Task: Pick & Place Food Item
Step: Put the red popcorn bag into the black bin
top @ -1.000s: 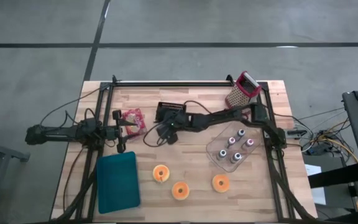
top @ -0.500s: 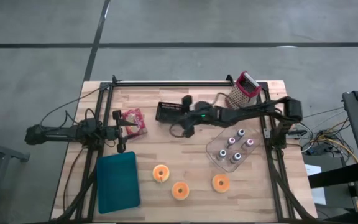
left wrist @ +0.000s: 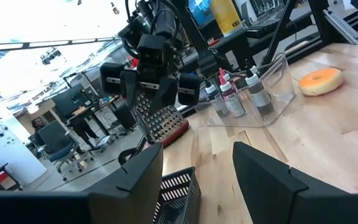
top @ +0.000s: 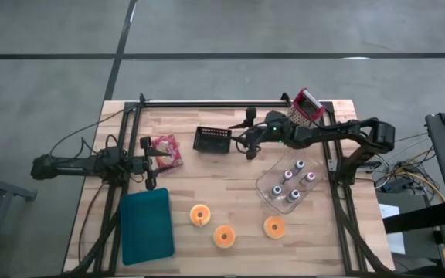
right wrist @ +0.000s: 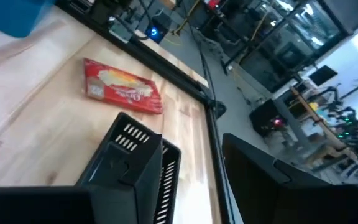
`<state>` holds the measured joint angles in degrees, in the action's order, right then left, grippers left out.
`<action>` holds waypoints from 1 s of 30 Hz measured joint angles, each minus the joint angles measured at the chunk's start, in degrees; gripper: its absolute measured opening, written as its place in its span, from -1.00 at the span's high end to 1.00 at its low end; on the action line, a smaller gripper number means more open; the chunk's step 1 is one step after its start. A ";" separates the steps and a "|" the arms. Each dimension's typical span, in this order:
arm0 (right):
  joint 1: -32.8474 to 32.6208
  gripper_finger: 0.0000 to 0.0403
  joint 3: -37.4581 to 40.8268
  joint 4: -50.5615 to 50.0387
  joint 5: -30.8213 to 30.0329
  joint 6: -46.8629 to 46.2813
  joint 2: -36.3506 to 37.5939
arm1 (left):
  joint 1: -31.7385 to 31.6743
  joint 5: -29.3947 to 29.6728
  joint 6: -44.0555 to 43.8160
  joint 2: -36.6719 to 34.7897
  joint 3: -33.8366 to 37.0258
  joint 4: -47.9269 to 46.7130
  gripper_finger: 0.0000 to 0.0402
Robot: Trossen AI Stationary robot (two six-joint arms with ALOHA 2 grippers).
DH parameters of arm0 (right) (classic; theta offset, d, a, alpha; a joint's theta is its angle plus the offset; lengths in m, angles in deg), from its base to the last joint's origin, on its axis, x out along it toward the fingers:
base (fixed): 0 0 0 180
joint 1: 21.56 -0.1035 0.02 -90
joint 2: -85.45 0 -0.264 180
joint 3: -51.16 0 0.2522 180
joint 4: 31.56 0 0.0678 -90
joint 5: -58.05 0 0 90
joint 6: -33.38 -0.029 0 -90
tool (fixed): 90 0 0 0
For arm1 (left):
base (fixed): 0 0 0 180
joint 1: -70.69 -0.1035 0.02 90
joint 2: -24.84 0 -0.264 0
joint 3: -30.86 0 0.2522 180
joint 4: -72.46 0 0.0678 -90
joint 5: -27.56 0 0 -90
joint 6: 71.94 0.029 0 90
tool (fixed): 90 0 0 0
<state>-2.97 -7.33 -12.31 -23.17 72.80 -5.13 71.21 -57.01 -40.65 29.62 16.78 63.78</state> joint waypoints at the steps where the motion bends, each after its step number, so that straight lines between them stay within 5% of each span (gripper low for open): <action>1: -0.04 0.20 0.00 0.02 -0.43 0.04 0.06 | 0.01 0.00 0.00 0.00 0.02 -0.02 0.01; 30: -0.57 0.15 -0.02 -0.11 -0.97 -4.48 -0.26 | 0.00 0.00 0.00 0.00 0.01 -0.02 0.01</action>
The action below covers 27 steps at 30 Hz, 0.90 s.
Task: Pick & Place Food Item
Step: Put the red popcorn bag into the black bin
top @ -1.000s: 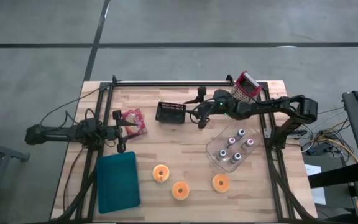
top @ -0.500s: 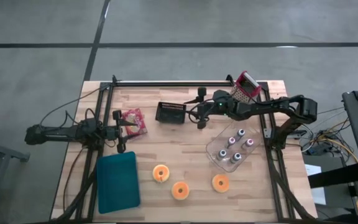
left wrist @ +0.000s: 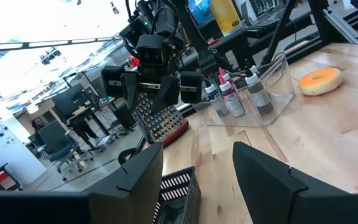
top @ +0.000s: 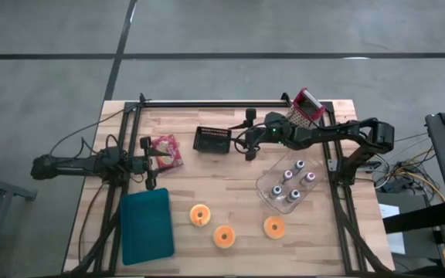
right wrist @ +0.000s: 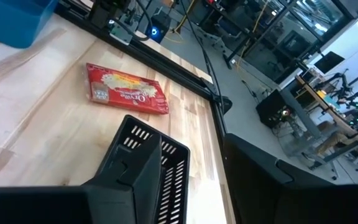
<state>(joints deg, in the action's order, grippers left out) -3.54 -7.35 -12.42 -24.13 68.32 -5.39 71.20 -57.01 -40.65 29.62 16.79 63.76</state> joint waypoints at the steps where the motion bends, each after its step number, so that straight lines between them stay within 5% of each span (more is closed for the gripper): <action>1: 0.00 0.15 0.00 -0.01 0.00 0.13 0.00 | 0.00 0.03 0.01 0.00 0.01 0.00 0.01; 14: 0.00 0.16 0.00 0.00 0.00 -0.01 0.00 | -0.09 3.20 0.41 0.06 0.00 -1.00 0.01; 19: 0.00 0.15 -0.02 0.02 0.00 0.00 0.00 | -0.07 4.51 -15.41 1.31 -0.01 -2.92 0.01; 27: 0.00 0.17 -0.02 -0.04 -0.09 0.07 0.00 | 0.00 19.84 -23.55 4.97 -4.05 -6.73 0.01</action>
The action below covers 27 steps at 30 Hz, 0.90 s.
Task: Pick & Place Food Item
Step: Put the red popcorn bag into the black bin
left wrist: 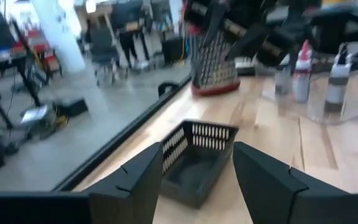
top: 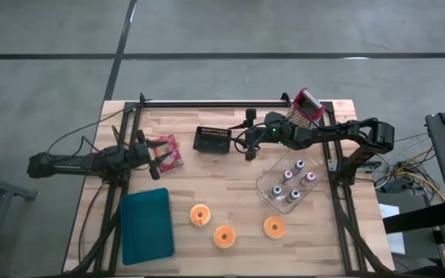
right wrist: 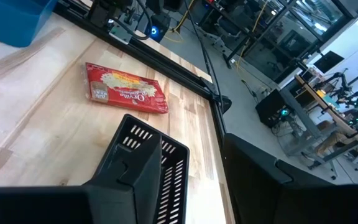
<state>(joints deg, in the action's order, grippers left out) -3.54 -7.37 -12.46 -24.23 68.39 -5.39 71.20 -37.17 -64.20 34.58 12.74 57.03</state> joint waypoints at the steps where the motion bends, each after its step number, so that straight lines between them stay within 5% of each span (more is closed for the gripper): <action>1: 0.00 0.17 0.00 0.00 0.00 -0.03 0.00 | 0.00 0.57 -1.07 1.01 -1.33 -2.09 0.01; 12: 0.03 0.17 0.00 0.02 -0.15 0.06 0.00 | 0.04 5.86 -8.71 23.10 -18.37 -9.97 0.01; 16: 0.02 0.17 0.00 0.02 -0.15 0.00 0.00 | -0.01 10.61 -20.32 35.17 -26.15 -18.76 0.01; 22: 0.01 0.15 0.00 0.02 -0.17 0.05 0.00 | 1.10 7.13 -37.53 54.35 -38.53 -40.06 0.01; 27: 0.00 0.16 0.00 0.04 -0.17 0.04 0.00 | 3.61 7.99 -47.02 66.83 -45.24 -44.72 0.01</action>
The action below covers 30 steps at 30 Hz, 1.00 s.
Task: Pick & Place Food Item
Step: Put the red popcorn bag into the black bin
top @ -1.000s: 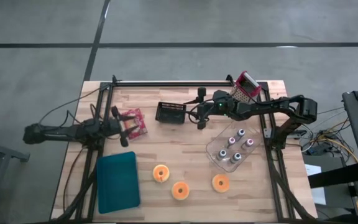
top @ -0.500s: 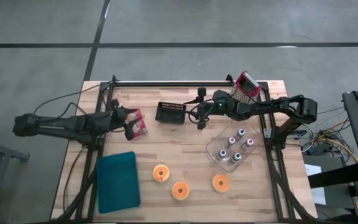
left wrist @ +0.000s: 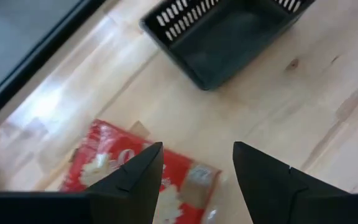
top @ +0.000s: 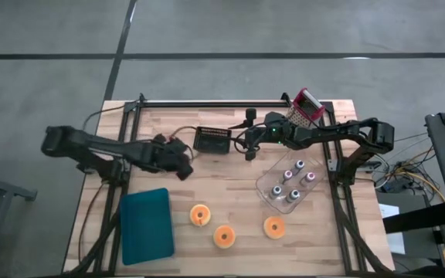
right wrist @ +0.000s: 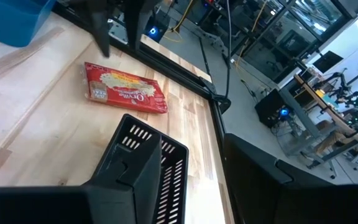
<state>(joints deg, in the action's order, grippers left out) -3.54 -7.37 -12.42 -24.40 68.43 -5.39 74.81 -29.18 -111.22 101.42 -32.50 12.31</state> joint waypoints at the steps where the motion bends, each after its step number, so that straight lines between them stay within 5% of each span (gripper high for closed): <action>1: 0.00 0.17 0.00 -0.02 0.00 -0.04 0.00 | 0.48 0.11 -1.12 2.00 -1.04 0.08 0.01; 9: 0.00 0.15 0.00 -0.02 0.00 0.01 0.00 | 2.11 0.92 -16.01 13.48 -3.00 -0.95 0.01; 17: 0.00 0.17 0.00 -0.02 -0.01 -0.06 0.00 | 2.00 -4.77 -29.08 14.87 -3.92 -2.90 0.00; 30: 0.00 0.16 0.00 -0.02 -0.02 -0.13 0.00 | 1.99 -10.10 -23.63 17.22 -4.52 -4.73 -0.21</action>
<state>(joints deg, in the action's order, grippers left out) -3.54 -7.37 -12.44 -24.42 68.30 -5.39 76.80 -39.28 -134.85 118.64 -37.01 7.58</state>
